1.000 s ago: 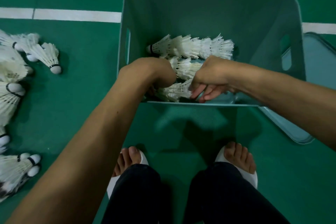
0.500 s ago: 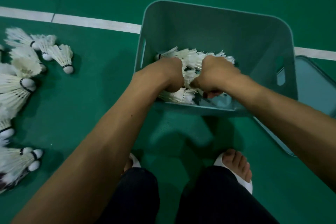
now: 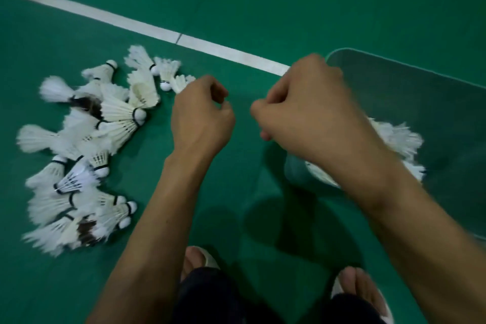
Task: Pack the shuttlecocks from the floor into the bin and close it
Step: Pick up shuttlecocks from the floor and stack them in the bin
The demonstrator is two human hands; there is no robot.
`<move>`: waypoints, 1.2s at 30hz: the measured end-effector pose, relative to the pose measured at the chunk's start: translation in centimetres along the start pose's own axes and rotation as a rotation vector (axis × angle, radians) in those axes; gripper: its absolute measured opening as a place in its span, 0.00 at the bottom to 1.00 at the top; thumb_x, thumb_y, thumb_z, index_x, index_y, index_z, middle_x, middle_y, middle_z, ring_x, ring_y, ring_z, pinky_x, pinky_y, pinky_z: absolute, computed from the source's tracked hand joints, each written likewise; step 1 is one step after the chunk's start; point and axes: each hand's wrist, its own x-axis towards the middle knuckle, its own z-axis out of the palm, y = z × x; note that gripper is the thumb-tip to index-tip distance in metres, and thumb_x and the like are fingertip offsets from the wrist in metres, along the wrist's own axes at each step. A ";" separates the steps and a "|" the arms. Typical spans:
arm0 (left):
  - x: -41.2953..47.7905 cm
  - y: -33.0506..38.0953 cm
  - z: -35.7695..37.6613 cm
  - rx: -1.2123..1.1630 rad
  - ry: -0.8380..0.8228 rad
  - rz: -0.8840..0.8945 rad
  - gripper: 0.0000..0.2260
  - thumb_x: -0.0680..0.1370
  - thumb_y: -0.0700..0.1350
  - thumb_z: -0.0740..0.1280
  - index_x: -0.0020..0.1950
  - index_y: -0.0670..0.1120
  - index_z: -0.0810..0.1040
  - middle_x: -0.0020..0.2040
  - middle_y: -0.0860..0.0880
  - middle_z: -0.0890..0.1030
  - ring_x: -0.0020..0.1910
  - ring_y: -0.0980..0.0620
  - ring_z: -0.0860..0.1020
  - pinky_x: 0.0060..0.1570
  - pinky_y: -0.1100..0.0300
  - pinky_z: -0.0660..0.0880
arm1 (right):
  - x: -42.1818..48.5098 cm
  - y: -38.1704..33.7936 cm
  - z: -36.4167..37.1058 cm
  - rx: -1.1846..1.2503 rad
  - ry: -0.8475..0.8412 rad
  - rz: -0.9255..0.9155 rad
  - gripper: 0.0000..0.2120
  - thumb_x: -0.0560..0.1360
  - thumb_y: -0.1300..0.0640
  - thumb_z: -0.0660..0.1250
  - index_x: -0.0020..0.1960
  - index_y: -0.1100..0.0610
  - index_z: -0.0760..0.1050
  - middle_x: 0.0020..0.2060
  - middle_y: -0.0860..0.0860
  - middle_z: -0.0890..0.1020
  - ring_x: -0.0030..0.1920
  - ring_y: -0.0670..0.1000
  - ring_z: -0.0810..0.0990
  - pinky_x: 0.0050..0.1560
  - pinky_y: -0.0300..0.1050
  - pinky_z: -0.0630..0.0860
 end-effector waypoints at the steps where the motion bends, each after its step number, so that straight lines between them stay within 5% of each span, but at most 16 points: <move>1: 0.2 -2.0 0.3 0.009 0.002 -0.077 0.06 0.71 0.44 0.72 0.47 0.49 0.82 0.45 0.51 0.84 0.46 0.46 0.83 0.48 0.49 0.80 | 0.3 -0.7 2.2 -0.010 -0.010 -0.011 0.12 0.66 0.50 0.66 0.38 0.60 0.78 0.27 0.53 0.76 0.32 0.59 0.77 0.33 0.47 0.76; 3: 0.3 -5.2 1.0 0.016 -0.001 -0.202 0.07 0.70 0.44 0.71 0.48 0.47 0.82 0.47 0.47 0.84 0.48 0.44 0.82 0.50 0.48 0.79 | 1.5 -1.8 6.8 -0.056 -0.075 -0.010 0.13 0.69 0.49 0.66 0.39 0.60 0.76 0.30 0.55 0.74 0.35 0.61 0.76 0.35 0.45 0.71; 8: 0.8 -9.6 1.1 0.115 0.238 -0.387 0.13 0.70 0.44 0.73 0.53 0.45 0.76 0.56 0.43 0.76 0.58 0.40 0.74 0.52 0.49 0.70 | 5.8 -2.6 16.3 -0.053 -0.145 0.134 0.14 0.74 0.51 0.69 0.56 0.57 0.79 0.54 0.58 0.82 0.57 0.62 0.81 0.51 0.49 0.77; 12: 3.2 -12.9 -0.6 0.362 0.387 -0.414 0.34 0.66 0.46 0.75 0.69 0.47 0.67 0.72 0.39 0.66 0.71 0.36 0.65 0.69 0.37 0.65 | 9.4 -3.6 21.3 0.073 -0.024 0.014 0.36 0.72 0.61 0.70 0.77 0.61 0.61 0.75 0.59 0.65 0.73 0.62 0.66 0.70 0.53 0.69; 15: 6.0 -15.2 -2.1 0.439 0.200 -0.405 0.45 0.67 0.48 0.78 0.79 0.55 0.58 0.82 0.41 0.53 0.81 0.36 0.50 0.73 0.27 0.49 | 12.1 -4.5 23.5 -0.002 -0.111 -0.199 0.47 0.69 0.65 0.69 0.83 0.58 0.51 0.83 0.57 0.50 0.80 0.61 0.55 0.79 0.55 0.59; 18: 8.2 -17.1 -2.7 0.565 0.008 -0.363 0.39 0.69 0.60 0.77 0.76 0.56 0.64 0.81 0.41 0.55 0.80 0.38 0.55 0.72 0.24 0.47 | 13.4 -4.7 24.6 -0.066 -0.140 -0.267 0.42 0.69 0.65 0.68 0.81 0.56 0.58 0.81 0.55 0.58 0.78 0.60 0.58 0.77 0.58 0.62; 22: 8.3 -17.9 -1.5 0.640 0.150 -0.269 0.28 0.68 0.67 0.74 0.62 0.53 0.77 0.73 0.41 0.68 0.71 0.40 0.70 0.74 0.32 0.53 | 12.1 -3.7 24.2 -0.024 0.122 -0.162 0.27 0.69 0.62 0.71 0.67 0.55 0.73 0.60 0.55 0.79 0.61 0.59 0.73 0.59 0.55 0.74; 29: 6.4 -15.9 1.3 0.623 0.245 -0.148 0.17 0.71 0.57 0.74 0.54 0.49 0.79 0.62 0.38 0.74 0.60 0.36 0.73 0.72 0.37 0.62 | 11.0 -2.3 21.2 -0.058 0.125 -0.055 0.06 0.76 0.57 0.67 0.50 0.54 0.81 0.46 0.54 0.86 0.53 0.61 0.80 0.54 0.52 0.72; 36: 3.8 -9.1 0.0 0.376 0.186 -0.172 0.22 0.77 0.64 0.63 0.55 0.46 0.78 0.62 0.39 0.72 0.59 0.36 0.71 0.68 0.39 0.64 | 8.9 -4.2 13.7 0.080 0.268 -0.076 0.09 0.73 0.55 0.67 0.40 0.57 0.83 0.34 0.53 0.84 0.38 0.57 0.82 0.40 0.50 0.81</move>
